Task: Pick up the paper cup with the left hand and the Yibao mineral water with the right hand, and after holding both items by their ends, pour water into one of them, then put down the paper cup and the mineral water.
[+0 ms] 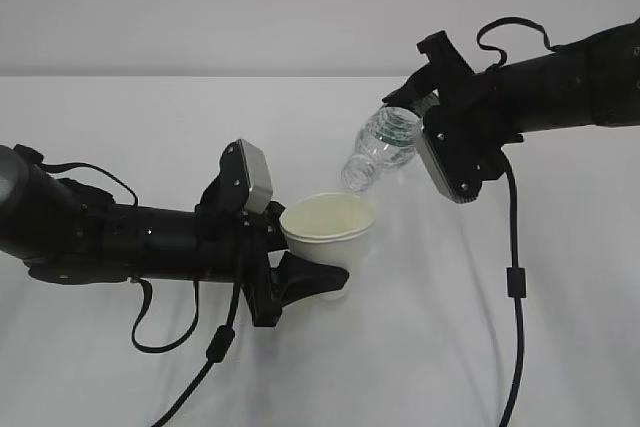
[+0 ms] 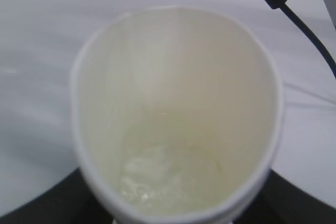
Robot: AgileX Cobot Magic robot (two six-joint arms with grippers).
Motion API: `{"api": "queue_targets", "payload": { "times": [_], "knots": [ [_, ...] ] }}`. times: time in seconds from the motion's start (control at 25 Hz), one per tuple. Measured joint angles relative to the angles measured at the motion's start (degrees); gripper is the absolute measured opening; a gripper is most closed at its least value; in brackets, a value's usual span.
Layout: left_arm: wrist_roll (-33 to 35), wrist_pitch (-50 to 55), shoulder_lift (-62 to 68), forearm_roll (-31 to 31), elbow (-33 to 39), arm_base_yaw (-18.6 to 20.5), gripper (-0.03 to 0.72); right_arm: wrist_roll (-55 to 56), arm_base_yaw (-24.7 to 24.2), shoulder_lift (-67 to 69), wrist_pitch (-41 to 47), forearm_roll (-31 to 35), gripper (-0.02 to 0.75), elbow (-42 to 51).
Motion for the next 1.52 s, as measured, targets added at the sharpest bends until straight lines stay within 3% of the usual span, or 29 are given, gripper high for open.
{"api": "queue_targets", "payload": {
  "times": [0.48,1.16,1.32,1.52],
  "knots": [
    [4.38,1.38,0.00,-6.02,0.00,0.00,0.407,9.76,0.00,0.00,0.00,-0.13,0.489,0.00],
    [7.50,1.63,0.00,-15.63,0.00,0.00,0.407,40.88,0.00,0.00,-0.43,1.56,0.489,0.00],
    [7.85,1.63,0.00,-18.99,0.00,0.87,0.406,43.52,0.00,0.00,-0.43,4.56,0.489,0.00],
    [7.85,1.63,0.00,-22.27,0.00,3.34,0.406,44.65,0.00,0.00,-0.32,13.23,0.489,0.00]
  ]
}}
